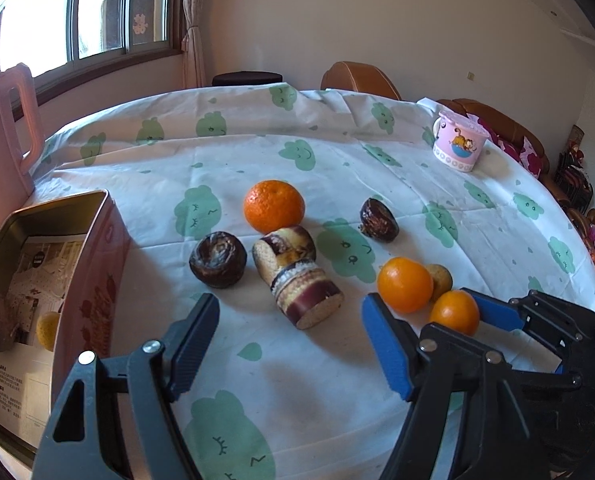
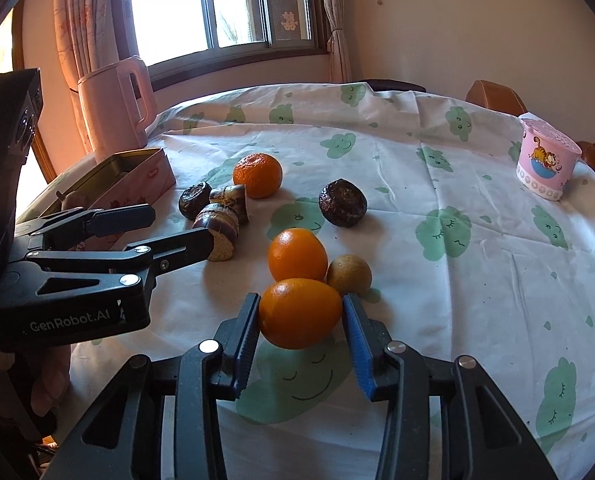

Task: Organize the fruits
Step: 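Grasp the brown-white cylinder with left gripper while right grasps an orange, then lift the cylinder and orange and carry them toward the tin box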

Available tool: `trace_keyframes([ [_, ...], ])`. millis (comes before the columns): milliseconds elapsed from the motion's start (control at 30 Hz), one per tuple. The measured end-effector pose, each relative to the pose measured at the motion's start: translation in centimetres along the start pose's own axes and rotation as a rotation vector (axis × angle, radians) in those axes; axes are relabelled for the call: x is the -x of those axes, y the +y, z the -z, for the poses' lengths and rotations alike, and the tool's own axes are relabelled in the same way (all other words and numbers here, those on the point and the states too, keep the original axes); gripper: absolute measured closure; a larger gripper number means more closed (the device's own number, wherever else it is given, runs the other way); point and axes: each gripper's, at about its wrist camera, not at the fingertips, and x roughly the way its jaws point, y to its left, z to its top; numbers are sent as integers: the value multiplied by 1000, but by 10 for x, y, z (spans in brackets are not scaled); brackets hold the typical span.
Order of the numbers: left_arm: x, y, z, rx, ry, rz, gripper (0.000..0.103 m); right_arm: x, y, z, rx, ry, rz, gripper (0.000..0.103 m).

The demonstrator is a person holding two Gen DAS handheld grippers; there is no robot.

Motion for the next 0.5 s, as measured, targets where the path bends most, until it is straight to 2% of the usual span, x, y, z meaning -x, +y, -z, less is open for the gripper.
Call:
trace_keyframes([
  [133, -14, 2, -4, 29, 48, 32, 38, 1, -1, 0, -4, -9, -12, 59],
  [200, -21, 5, -5, 52, 77, 47, 47, 1, -1, 0, -1, -12, -16, 59],
  [233, -23, 7, -5, 63, 78, 53, 48, 1, -1, 0, -2, -11, -17, 59],
  [267, -22, 7, -4, 67, 75, 56, 57, 1, -1, 0, -2, -9, -20, 59],
  [500, -12, 3, -3, 47, 31, 51, 58, 5, 2, 3, 19, -37, -26, 59],
])
